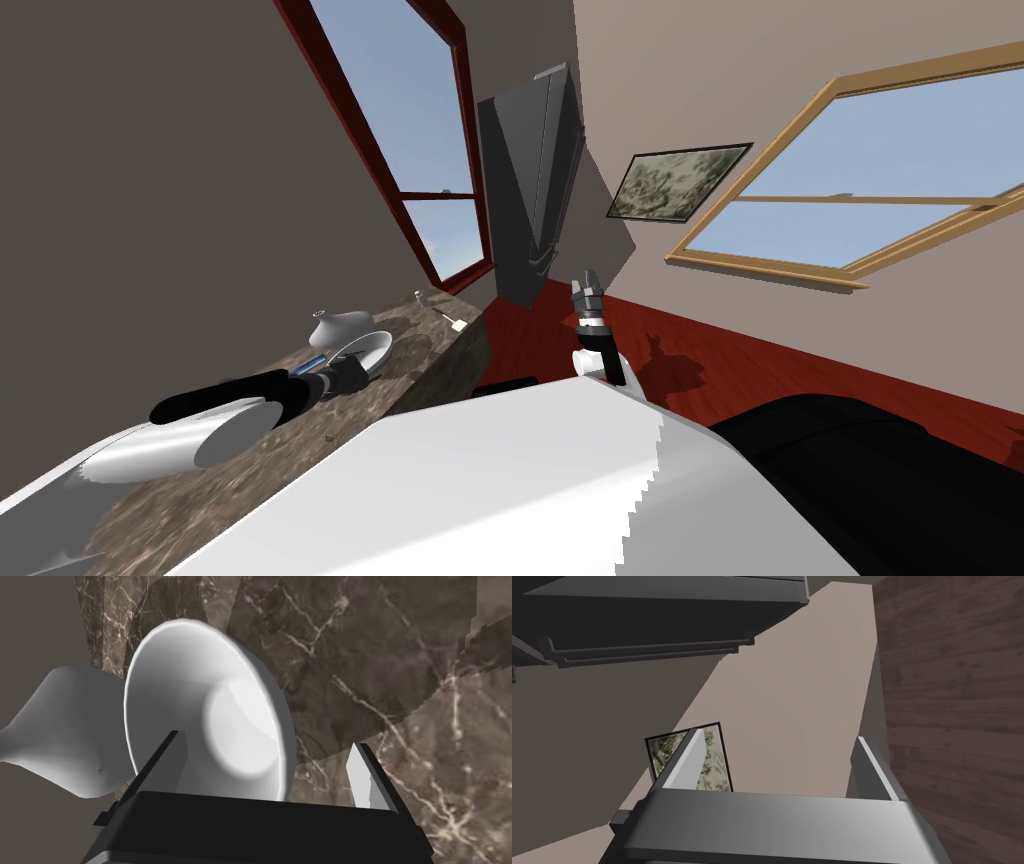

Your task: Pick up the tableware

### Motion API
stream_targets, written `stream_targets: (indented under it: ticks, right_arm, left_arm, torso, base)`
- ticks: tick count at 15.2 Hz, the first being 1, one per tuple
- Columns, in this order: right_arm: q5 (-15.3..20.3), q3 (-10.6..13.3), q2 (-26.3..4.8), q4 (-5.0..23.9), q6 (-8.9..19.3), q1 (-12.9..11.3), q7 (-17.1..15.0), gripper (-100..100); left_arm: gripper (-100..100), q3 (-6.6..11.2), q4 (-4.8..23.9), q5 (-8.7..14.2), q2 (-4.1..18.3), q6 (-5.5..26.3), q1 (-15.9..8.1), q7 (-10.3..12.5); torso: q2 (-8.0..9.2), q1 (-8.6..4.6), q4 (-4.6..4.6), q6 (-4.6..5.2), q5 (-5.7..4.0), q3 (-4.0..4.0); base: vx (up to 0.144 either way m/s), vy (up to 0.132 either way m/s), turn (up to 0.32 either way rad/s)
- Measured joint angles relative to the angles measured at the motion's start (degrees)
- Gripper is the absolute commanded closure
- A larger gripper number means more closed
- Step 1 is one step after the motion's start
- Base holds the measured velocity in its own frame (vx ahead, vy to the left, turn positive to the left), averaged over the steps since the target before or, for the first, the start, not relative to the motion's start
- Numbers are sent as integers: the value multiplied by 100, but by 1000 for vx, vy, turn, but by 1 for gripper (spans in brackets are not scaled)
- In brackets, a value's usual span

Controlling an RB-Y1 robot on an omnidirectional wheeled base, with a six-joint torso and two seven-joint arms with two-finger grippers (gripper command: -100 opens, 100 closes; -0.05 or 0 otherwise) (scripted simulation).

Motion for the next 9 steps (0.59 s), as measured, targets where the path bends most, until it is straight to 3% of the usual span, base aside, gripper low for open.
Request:
stream_targets:
  ticks: [9]
  right_arm:
    - [0,0,0,0,0,0,0,0]
  left_arm:
    - [-100,222,155,542,377,899,52,465]
  torso:
    - [0,0,0,0,0,0]
  base:
    - [32,-9,-8]
